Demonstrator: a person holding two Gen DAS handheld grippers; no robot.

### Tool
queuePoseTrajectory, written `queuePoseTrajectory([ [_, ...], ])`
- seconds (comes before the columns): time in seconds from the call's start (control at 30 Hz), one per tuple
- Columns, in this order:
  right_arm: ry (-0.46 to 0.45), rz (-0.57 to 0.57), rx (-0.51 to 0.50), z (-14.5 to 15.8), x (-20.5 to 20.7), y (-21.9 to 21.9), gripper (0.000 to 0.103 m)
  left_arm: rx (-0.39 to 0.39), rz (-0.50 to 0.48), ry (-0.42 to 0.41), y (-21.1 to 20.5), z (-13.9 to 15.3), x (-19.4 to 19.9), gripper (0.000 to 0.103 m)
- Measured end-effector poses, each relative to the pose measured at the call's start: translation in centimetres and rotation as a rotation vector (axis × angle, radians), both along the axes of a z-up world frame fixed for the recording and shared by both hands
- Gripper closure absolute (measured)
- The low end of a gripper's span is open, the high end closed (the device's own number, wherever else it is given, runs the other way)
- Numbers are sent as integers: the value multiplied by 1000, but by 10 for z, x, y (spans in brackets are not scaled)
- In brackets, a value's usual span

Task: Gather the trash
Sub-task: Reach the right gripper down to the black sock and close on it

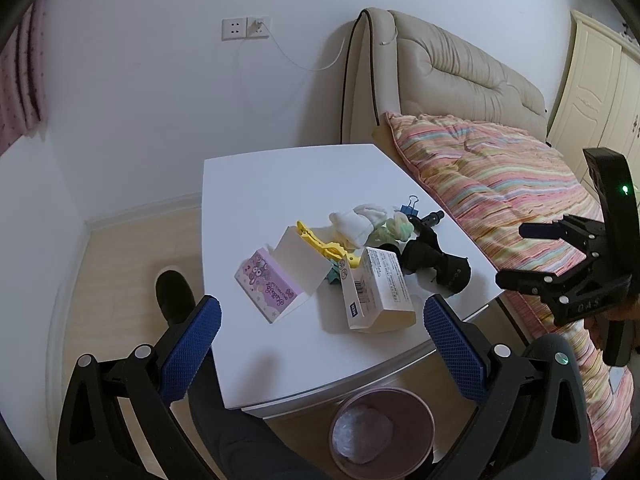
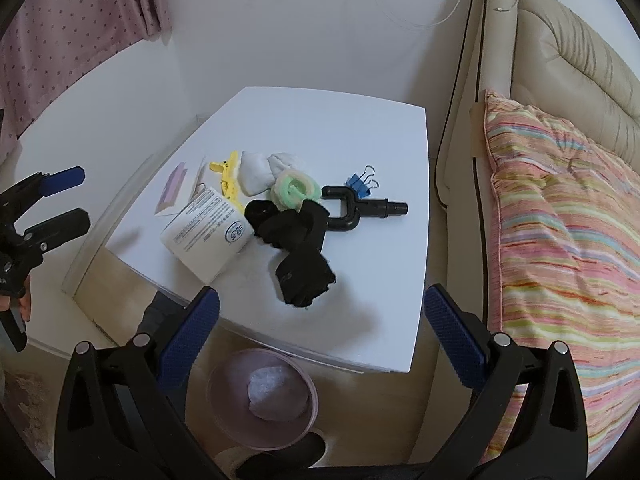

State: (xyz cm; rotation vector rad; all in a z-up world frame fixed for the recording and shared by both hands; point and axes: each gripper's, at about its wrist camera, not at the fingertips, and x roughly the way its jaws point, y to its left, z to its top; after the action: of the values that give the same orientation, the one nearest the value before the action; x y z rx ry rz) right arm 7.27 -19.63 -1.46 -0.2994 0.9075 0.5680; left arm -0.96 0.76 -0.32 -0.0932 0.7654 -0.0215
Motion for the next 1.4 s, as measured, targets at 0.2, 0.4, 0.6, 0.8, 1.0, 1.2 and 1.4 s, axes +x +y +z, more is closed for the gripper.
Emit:
queuePoseTrajectory([
  [0.2, 30, 53, -49, -2, 22, 13, 3, -6, 4, 0, 1, -1, -1, 6],
  [0.4, 87, 113, -123, -14, 44, 30, 3, -12, 7, 3, 4, -2, -2, 6],
  [0.6, 145, 173, -183, -29, 59, 47, 3, -25, 22, 6, 8, -2, -3, 6],
  [0.8, 207, 206, -220, -41, 71, 55, 29, -33, 21, 15, 11, -5, -4, 6],
  [1.0, 261, 225, -216, -50, 75, 58, 46, -47, 31, 16, 16, -8, -7, 6],
  [1.2, 289, 233, -210, -55, 76, 60, 60, -57, 32, 21, 19, -10, -8, 6],
  [1.4, 276, 235, -201, -56, 73, 59, 74, -63, 32, 27, 18, -12, -8, 6],
])
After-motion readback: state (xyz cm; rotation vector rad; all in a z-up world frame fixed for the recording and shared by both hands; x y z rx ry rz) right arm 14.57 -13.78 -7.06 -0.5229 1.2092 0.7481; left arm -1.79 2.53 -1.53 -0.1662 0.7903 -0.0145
